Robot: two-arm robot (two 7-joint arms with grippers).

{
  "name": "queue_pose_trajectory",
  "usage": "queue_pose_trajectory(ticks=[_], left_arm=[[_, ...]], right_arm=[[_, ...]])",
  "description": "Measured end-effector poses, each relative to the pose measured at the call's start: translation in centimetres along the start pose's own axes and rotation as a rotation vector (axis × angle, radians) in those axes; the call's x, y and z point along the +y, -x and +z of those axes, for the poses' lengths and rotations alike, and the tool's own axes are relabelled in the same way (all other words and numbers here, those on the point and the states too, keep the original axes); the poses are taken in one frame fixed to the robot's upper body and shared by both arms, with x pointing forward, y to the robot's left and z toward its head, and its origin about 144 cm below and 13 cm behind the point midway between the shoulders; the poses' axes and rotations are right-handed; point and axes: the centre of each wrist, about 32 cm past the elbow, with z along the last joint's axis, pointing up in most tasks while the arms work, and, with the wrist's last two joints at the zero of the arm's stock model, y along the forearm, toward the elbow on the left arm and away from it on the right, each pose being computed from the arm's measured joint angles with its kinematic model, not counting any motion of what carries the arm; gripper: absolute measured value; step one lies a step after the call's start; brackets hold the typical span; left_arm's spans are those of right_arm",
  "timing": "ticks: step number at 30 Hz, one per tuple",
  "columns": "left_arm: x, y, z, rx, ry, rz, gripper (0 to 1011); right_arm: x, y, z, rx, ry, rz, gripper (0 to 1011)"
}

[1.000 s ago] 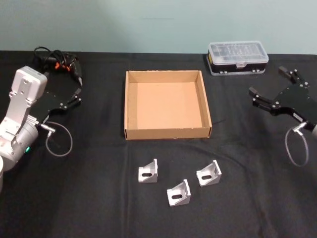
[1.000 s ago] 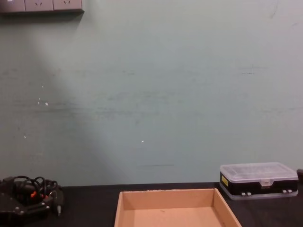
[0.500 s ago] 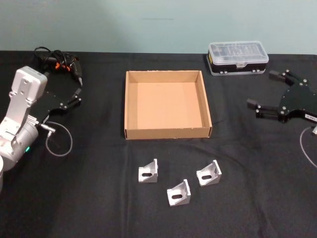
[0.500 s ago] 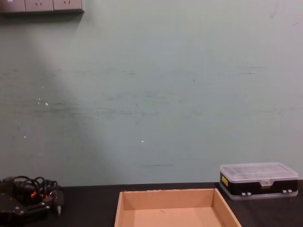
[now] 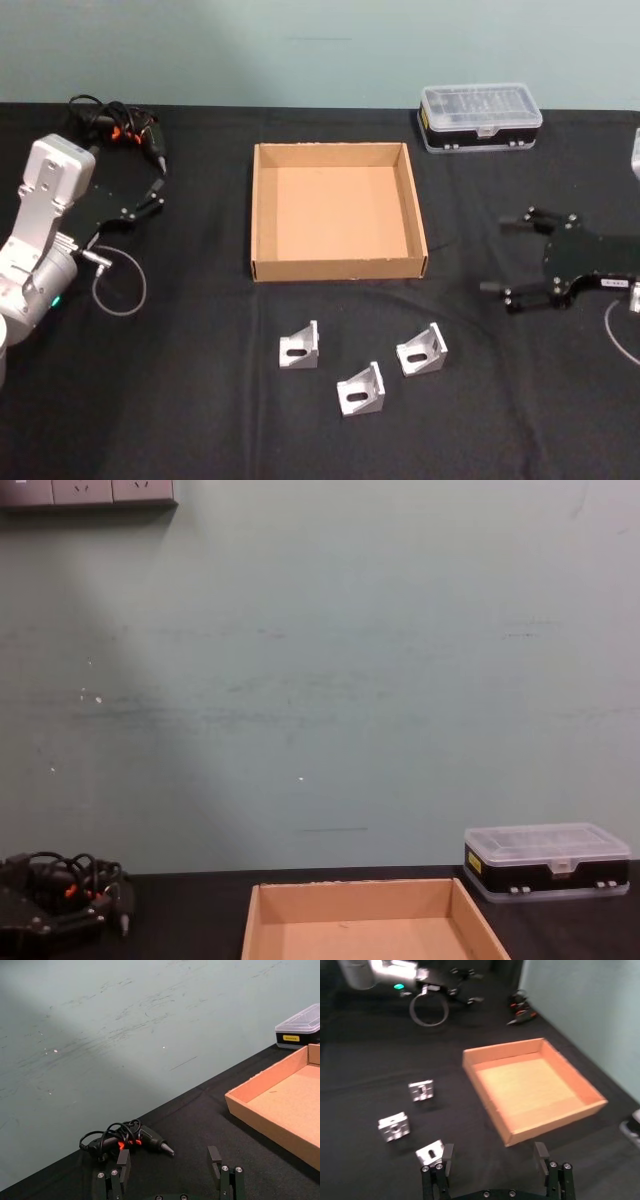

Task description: Use one hand to pick up the angle iron from the table and place it into the box.

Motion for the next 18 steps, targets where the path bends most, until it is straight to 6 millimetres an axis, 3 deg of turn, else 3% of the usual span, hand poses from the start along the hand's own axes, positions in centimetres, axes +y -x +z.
queue_pose_trajectory(ticks=[18], left_arm=[[0.0, 0.0, 0.0, 0.000, 0.000, 0.000, 1000]], right_arm=[[3.2, -1.8, -0.7, -0.033, 0.095, 0.233, 1004]])
